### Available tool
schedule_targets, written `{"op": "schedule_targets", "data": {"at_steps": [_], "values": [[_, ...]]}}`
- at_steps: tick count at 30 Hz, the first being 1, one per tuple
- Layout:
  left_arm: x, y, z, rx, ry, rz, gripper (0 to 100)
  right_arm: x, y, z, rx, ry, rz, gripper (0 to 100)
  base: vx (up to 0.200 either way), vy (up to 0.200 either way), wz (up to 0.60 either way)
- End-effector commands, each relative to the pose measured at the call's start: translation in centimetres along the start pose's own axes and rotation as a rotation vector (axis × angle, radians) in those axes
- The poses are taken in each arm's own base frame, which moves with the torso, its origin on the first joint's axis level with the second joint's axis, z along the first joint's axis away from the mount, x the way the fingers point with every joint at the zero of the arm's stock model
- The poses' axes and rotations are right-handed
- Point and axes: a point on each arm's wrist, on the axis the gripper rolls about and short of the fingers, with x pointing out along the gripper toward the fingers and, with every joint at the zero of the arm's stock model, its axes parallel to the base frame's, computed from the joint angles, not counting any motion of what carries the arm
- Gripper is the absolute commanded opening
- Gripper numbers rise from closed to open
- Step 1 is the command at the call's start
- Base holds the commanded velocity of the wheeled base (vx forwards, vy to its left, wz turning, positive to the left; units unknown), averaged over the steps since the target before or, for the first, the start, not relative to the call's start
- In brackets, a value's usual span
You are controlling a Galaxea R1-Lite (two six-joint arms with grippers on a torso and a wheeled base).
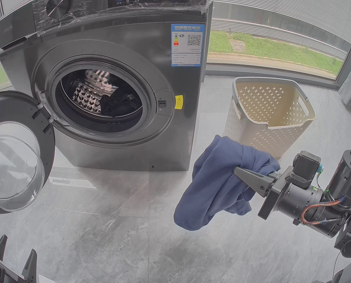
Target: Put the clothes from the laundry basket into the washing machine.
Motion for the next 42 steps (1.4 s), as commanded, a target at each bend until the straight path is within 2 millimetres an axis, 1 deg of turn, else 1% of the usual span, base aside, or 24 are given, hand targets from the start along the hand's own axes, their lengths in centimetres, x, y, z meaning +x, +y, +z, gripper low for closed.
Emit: {"op": "schedule_targets", "data": {"at_steps": [1, 22, 42], "values": [[0.00, 0.01, -0.48, -0.001, 0.001, 0.001, 100, 0.05, -0.01, -0.06, 0.000, 0.002, 0.000, 0, 0.000, 0.200, 0.00], [0.00, 0.01, -0.48, -0.001, 0.001, 0.001, 100, 0.07, -0.35, 0.07, -0.002, -0.004, -0.019, 0, 0.000, 0.200, 0.00], [0.00, 0.01, -0.48, -0.003, 0.001, 0.001, 100, 0.28, -0.48, -0.27, 0.004, 0.010, -0.025, 0, 0.000, 0.000, 0.00]]}}
